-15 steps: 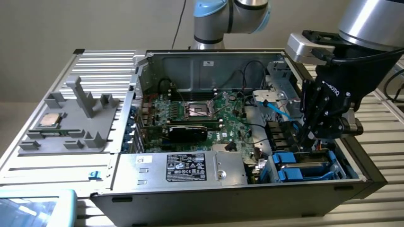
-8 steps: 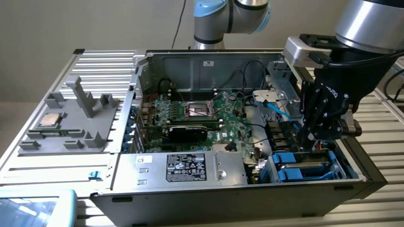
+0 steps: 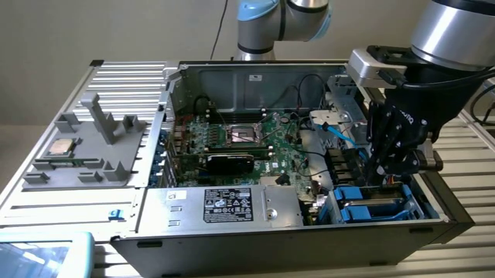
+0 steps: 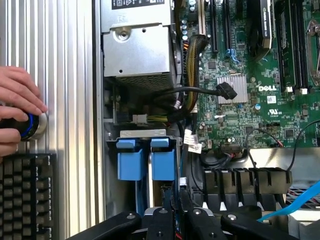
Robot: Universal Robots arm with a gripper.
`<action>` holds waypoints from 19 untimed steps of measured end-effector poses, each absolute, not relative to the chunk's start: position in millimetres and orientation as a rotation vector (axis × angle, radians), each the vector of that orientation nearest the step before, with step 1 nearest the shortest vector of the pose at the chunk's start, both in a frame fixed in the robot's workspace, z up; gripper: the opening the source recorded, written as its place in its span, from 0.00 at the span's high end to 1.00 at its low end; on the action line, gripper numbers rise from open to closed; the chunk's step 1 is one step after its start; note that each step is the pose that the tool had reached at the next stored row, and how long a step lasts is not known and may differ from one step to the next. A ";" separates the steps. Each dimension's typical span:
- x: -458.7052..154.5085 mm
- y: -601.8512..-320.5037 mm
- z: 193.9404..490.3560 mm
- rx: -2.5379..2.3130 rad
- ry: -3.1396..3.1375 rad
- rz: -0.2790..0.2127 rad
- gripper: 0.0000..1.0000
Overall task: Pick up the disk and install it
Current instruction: 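Insert the second disk wire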
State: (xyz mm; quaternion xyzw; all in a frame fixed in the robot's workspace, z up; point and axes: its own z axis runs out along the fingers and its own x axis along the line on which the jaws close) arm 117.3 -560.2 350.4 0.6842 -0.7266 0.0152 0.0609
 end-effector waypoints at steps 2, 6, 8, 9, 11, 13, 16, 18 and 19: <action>117.1 -560.5 348.9 2.073 -2.202 0.043 0.84; 117.0 -564.0 347.9 2.077 -2.205 0.036 0.84; 117.0 -564.1 346.4 2.077 -2.205 0.036 0.84; 117.0 -564.1 345.8 2.077 -2.205 0.036 0.84; 117.1 -564.2 345.1 2.077 -2.205 0.036 0.84; 117.0 -564.3 345.0 2.076 -2.205 0.036 0.84; 116.9 -564.5 344.2 2.078 -2.206 0.033 0.84; 116.9 -564.9 344.1 2.081 -2.209 0.027 0.84; 116.9 -565.0 344.1 2.082 -2.210 0.024 0.84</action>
